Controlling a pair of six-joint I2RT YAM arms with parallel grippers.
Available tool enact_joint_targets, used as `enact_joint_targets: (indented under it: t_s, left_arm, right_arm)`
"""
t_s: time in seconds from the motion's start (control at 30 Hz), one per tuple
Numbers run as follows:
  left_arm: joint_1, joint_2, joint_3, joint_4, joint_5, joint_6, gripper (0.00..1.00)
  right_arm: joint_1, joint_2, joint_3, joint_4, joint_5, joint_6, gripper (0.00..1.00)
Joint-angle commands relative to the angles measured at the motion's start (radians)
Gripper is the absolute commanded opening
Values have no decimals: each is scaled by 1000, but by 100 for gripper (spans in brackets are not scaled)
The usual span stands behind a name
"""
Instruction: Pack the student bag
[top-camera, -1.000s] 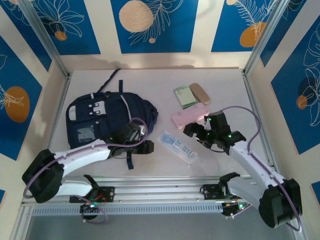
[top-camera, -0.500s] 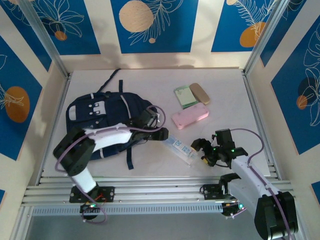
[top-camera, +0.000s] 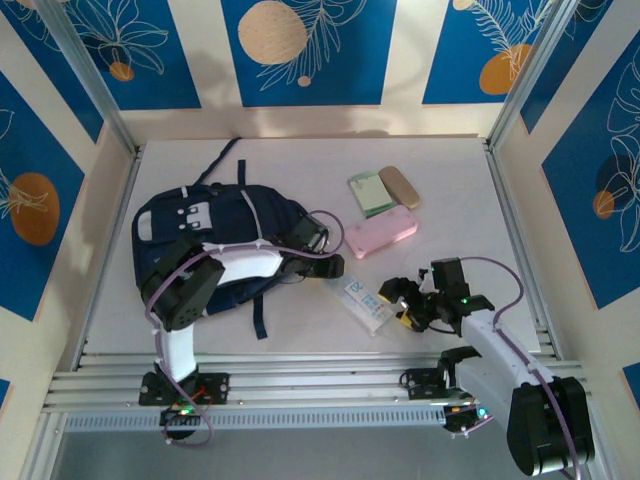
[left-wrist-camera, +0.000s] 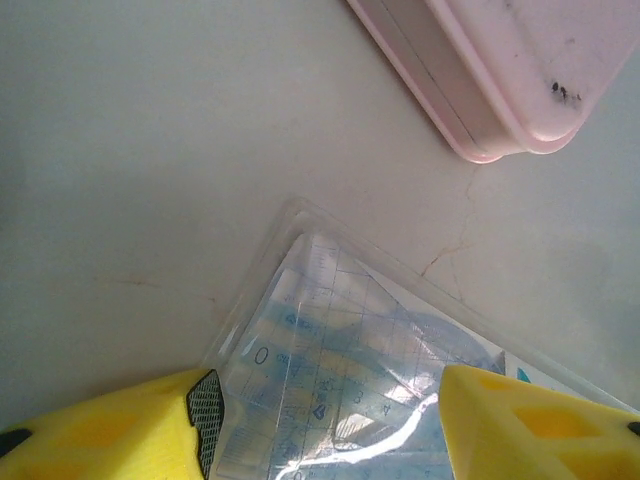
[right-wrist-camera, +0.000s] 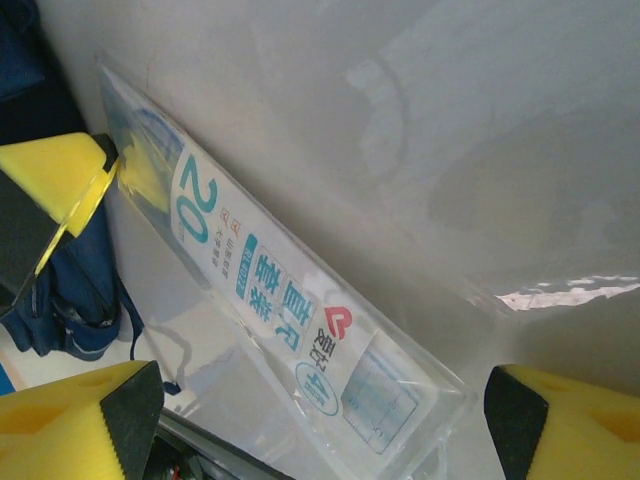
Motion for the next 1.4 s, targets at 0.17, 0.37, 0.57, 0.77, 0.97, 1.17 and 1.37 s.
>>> enact_joint_targets:
  t_s: [0.17, 0.37, 0.57, 0.77, 0.97, 1.17, 1.37]
  left_arm:
    - [2, 79, -35, 39, 43, -20, 59]
    - [4, 104, -52, 81, 84, -55, 59]
    - [4, 105, -68, 124, 130, -97, 56]
    - [4, 64, -90, 130, 143, -111, 55]
    - [3, 41, -118, 166, 178, -149, 54]
    - [3, 65, -136, 213, 211, -189, 50]
    - [18, -70, -84, 19, 126, -59, 57]
  right_arm:
    - [18, 11, -57, 157, -121, 76, 79]
    - [44, 10, -107, 287, -153, 169, 59]
    - [58, 9, -90, 309, -99, 193, 31]
    - [58, 63, -50, 307, -67, 164, 14]
    - [59, 70, -16, 291, -21, 153, 14]
    - [58, 85, 36, 255, 11, 148, 20]
    - [57, -51, 87, 36, 134, 66, 0]
